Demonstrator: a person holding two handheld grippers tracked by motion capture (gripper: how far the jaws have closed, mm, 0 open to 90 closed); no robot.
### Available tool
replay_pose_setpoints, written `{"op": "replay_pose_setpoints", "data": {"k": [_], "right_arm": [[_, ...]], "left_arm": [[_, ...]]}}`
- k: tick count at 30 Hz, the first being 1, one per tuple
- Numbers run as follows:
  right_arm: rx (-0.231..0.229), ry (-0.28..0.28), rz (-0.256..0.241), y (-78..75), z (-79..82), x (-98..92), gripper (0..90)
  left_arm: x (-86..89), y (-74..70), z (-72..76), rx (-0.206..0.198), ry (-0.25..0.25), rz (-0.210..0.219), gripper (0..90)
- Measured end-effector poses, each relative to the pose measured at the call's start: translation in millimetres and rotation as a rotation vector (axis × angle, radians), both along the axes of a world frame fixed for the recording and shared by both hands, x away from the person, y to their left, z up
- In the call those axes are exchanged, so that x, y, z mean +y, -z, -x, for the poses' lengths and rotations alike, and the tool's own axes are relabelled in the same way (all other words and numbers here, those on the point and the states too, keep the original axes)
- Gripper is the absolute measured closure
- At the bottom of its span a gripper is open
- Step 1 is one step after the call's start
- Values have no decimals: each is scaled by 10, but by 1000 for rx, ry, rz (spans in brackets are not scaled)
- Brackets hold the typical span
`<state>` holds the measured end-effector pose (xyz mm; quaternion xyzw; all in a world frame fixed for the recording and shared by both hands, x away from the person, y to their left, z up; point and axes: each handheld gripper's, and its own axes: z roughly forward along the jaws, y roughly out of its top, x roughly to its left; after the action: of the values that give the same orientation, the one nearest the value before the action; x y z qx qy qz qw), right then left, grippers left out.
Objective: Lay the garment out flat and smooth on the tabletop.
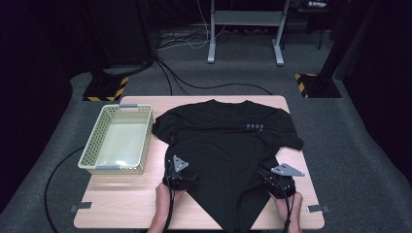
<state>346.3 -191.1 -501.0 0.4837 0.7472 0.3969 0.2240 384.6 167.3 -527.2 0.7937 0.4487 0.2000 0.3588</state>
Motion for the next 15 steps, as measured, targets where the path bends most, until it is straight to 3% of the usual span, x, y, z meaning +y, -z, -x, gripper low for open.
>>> {"op": "replay_pose_setpoints", "data": {"k": [15], "right_arm": [[-4,43,0,-10,240,-214,823]], "left_arm": [[0,0,0,0,0,0,224]]}}
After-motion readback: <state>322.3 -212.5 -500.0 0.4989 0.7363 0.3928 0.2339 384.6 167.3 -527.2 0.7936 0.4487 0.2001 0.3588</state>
